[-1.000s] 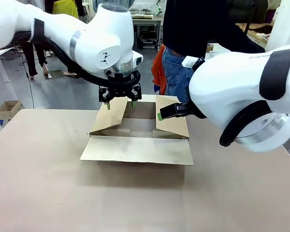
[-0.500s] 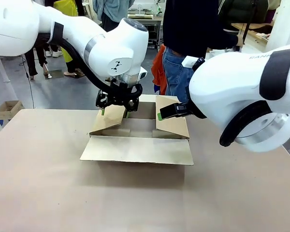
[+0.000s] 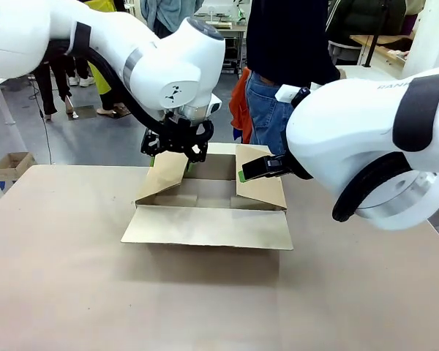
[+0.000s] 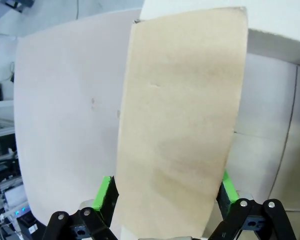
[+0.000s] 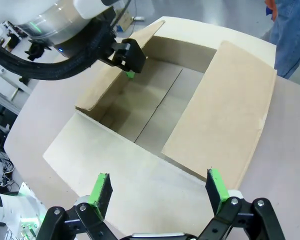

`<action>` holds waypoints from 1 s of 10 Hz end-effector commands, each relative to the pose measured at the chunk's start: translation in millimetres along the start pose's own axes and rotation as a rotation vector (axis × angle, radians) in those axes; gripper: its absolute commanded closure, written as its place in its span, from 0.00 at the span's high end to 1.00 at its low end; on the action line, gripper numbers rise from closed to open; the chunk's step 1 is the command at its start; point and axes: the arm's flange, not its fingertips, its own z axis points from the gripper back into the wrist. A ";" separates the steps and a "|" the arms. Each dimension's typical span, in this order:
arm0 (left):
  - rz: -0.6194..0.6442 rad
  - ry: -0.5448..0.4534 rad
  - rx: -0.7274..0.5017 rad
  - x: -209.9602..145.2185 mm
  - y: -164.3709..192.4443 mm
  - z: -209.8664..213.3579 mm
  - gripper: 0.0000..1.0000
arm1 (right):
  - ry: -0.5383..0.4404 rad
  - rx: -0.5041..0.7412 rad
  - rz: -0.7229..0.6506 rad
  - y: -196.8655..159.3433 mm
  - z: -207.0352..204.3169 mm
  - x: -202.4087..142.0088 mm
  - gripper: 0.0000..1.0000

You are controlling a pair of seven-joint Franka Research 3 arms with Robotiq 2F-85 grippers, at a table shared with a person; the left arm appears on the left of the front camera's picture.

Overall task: Pack the gift set into the box.
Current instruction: Place both hands on the side flaps of the Package Box and spread them outward.

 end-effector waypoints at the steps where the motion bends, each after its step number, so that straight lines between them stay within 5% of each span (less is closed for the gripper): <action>1: 0.056 -0.040 -0.007 -8.7 25.2 4.0 1.00 | 0.003 -0.006 0.004 1.3 1.8 2.4 1.00; 7: 0.322 0.041 -0.198 15.0 141.2 -9.9 1.00 | 0.003 -0.006 0.004 1.3 1.8 2.4 1.00; 10: 0.371 0.131 -0.372 21.2 184.1 -50.0 1.00 | 0.003 -0.006 0.004 1.3 1.8 2.4 1.00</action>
